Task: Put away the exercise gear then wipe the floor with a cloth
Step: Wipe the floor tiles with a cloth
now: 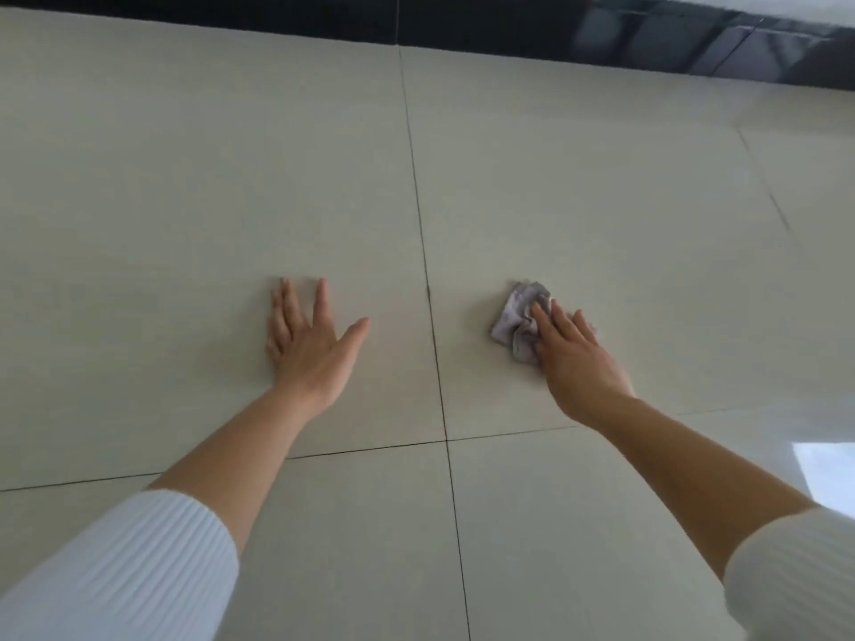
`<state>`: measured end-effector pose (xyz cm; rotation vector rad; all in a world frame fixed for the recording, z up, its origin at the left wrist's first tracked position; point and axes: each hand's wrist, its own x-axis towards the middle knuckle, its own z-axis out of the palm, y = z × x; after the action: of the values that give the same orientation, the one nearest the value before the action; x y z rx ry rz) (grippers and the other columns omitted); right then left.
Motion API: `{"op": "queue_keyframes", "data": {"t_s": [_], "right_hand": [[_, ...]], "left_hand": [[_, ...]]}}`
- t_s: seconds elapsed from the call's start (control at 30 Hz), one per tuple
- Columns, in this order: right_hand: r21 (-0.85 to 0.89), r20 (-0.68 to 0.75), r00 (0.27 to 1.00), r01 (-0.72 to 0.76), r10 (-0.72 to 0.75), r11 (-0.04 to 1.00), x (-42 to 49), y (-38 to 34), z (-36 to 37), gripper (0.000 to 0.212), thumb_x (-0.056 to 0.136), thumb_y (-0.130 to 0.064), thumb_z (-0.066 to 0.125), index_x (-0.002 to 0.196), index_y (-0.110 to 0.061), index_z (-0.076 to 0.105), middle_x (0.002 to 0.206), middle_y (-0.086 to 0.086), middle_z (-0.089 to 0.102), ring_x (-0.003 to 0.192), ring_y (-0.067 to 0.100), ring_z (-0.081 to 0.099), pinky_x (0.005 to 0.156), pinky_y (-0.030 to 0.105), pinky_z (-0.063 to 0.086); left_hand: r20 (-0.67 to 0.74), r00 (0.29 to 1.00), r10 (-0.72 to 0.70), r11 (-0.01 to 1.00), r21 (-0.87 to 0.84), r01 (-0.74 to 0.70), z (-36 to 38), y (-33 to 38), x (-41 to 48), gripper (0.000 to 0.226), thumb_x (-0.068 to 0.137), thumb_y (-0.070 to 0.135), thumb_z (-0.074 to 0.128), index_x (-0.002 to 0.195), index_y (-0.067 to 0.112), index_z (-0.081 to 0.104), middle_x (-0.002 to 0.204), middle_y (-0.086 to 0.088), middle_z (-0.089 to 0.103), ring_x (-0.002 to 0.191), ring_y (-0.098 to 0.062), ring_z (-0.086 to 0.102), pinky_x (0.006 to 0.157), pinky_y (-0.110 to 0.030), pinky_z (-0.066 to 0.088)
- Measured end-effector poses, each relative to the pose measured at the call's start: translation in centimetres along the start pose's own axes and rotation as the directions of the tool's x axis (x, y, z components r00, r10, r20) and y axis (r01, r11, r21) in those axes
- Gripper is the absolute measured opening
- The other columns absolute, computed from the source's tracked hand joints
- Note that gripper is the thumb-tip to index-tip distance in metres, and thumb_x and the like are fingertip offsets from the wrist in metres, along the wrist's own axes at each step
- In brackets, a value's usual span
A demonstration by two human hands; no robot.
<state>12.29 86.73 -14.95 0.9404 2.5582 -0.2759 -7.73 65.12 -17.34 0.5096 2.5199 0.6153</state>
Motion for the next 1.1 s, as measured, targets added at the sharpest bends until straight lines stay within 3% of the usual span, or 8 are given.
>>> {"op": "queue_keyframes", "data": {"t_s": [0.07,0.17,0.47,0.6,0.67,0.77,0.83,1.1], "right_hand": [[0.149,-0.019,0.995,-0.091,0.095,0.985,2.5,-2.3,-0.9,0.052,0.103,-0.032,0.019,0.153,-0.030,0.002,0.160,-0.006,-0.006,0.147,0.028,-0.007,0.119,0.043,0.009],[0.158,-0.016,1.000,0.006,-0.004,0.987,5.0,-7.7,-1.9,0.052,0.103,-0.035,0.018,0.153,-0.031,0.005,0.161,-0.002,-0.003,0.146,0.032,-0.008,0.118,0.044,0.003],[0.110,-0.134,0.879,0.471,-0.457,0.875,-1.1,-17.3,2.8,0.049,0.102,-0.031,0.029,0.150,-0.033,0.020,0.160,-0.005,0.008,0.147,0.027,-0.006,0.118,0.036,-0.006],[-0.014,-0.173,0.774,0.616,-0.609,0.787,-3.9,-13.6,5.1,0.046,0.097,-0.030,0.040,0.143,-0.025,0.041,0.151,0.000,0.038,0.142,0.029,0.028,0.117,0.044,0.020],[-0.035,-0.181,0.824,0.541,-0.537,0.841,-4.0,-11.6,4.9,0.050,0.098,-0.026,0.047,0.146,-0.024,0.036,0.153,-0.001,0.032,0.144,0.027,0.024,0.116,0.044,0.025],[0.016,-0.184,0.912,0.376,-0.367,0.927,-3.9,-8.7,3.8,0.051,0.104,-0.029,0.030,0.153,-0.026,0.013,0.160,-0.005,0.008,0.148,0.022,0.001,0.120,0.034,0.004],[0.095,-0.194,0.958,0.235,-0.213,0.967,-4.2,-6.2,3.0,0.051,0.104,-0.030,0.023,0.153,-0.025,0.010,0.161,-0.003,0.006,0.148,0.022,-0.001,0.119,0.034,0.003],[0.333,-0.245,0.935,-0.166,0.255,0.928,-5.5,-1.0,4.3,0.051,0.103,-0.028,0.022,0.153,-0.022,0.016,0.160,0.002,0.013,0.147,0.028,0.003,0.119,0.039,0.003]], "left_hand": [[0.007,0.993,0.116,0.992,0.049,-0.116,-1.0,-2.2,-1.6,0.074,0.095,0.050,0.038,0.151,0.029,-0.006,0.155,-0.001,-0.027,0.142,-0.018,-0.025,0.115,-0.041,-0.007],[0.036,0.976,0.214,0.946,0.244,-0.216,-0.8,-6.1,-5.2,0.075,0.089,0.062,0.019,0.147,0.031,-0.018,0.151,0.000,-0.036,0.140,-0.021,-0.031,0.115,-0.037,-0.012],[0.000,0.999,0.049,0.915,0.401,-0.044,-1.0,-9.9,-10.3,0.095,0.073,0.072,-0.007,0.150,0.018,-0.009,0.158,-0.009,-0.018,0.144,-0.023,-0.017,0.117,-0.035,-0.007],[0.063,0.998,-0.032,0.866,0.500,-0.004,-2.1,-7.7,-10.8,0.077,0.091,0.061,0.008,0.150,0.015,-0.012,0.157,-0.011,-0.017,0.146,-0.025,-0.013,0.118,-0.039,-0.002],[0.192,0.978,-0.083,0.807,0.588,-0.047,-3.3,-7.1,-11.6,0.070,0.098,0.051,0.015,0.148,0.016,-0.019,0.156,-0.010,-0.024,0.146,-0.024,-0.014,0.118,-0.040,-0.002],[0.371,0.917,-0.149,0.768,0.627,-0.129,-5.4,-7.5,-13.9,0.069,0.099,0.050,0.017,0.148,0.019,-0.020,0.155,-0.005,-0.027,0.146,-0.020,-0.014,0.119,-0.039,-0.002],[0.429,0.888,-0.167,0.761,0.629,-0.161,-6.0,-8.0,-15.3,0.069,0.099,0.051,0.018,0.148,0.019,-0.019,0.155,-0.005,-0.027,0.146,-0.018,-0.014,0.119,-0.038,0.000],[0.381,0.920,-0.090,0.742,0.642,-0.194,-7.4,-10.3,-15.0,0.072,0.098,0.052,0.021,0.146,0.021,-0.023,0.153,-0.009,-0.031,0.145,-0.021,-0.018,0.119,-0.033,-0.002]]}}
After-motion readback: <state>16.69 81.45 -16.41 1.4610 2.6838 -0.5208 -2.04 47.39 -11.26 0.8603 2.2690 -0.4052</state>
